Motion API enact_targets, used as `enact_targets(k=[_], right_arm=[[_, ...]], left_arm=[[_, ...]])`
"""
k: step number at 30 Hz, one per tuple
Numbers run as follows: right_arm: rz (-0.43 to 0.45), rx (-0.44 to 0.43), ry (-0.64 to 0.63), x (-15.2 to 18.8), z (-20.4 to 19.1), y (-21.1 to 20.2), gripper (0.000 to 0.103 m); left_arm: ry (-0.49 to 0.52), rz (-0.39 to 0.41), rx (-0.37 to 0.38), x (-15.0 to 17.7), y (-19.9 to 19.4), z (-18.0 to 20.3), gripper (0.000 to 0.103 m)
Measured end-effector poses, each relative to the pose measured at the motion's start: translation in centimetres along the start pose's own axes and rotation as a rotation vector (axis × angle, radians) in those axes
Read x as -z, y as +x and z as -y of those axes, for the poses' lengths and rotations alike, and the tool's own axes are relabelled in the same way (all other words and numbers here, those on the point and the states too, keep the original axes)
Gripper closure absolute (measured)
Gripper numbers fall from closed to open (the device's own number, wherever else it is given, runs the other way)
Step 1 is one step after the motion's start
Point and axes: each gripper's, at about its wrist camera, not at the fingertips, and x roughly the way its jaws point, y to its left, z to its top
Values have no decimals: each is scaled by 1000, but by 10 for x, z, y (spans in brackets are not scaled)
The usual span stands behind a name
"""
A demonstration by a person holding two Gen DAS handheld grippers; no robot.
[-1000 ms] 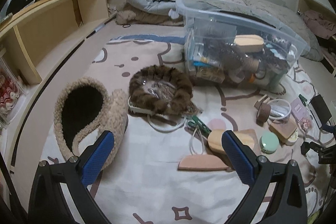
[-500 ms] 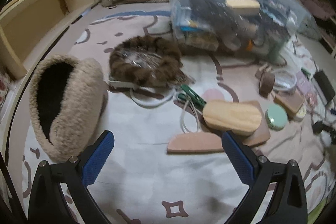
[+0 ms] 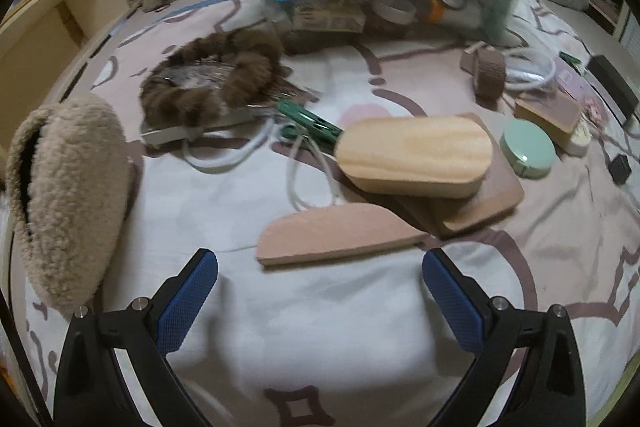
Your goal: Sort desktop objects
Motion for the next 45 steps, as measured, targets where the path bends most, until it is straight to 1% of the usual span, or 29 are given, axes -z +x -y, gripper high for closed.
enact_targets(k=[4, 8, 10, 14, 18, 25, 29, 31, 37, 41, 45], right_arm=[[-35, -35, -74, 3, -21, 8, 0], [-62, -57, -130, 6, -37, 16, 0], [-73, -62, -149, 8, -43, 20, 0], [-107, -55, -166, 14, -49, 30, 0], [-125, -60, -144, 16, -47, 37, 0], [-117, -53, -127, 18, -48, 38, 0], [-89, -68, -106, 21, -45, 38, 0], [-72, -71, -100, 22, -44, 37, 0], [-72, -50, -103, 21, -49, 39, 0], [-63, -54, -101, 23, -48, 40, 0], [-65, -46, -100, 22, -49, 41, 0]], left_arm=[[25, -11, 12, 2, 5, 7, 0], [24, -21, 41, 3, 11, 11, 0], [22, -25, 41, 2, 13, 12, 0], [0, -30, 46, -1, 16, 11, 0], [-32, -32, 51, -4, 20, 6, 0], [-80, -34, 48, -6, 24, -3, 0], [-98, -37, 46, -6, 24, -6, 0], [-103, -36, 45, -5, 25, -7, 0], [-110, -27, 63, 0, 29, -9, 0], [-108, 3, 53, 4, 29, -8, 0], [-104, 10, 46, 4, 29, -7, 0]])
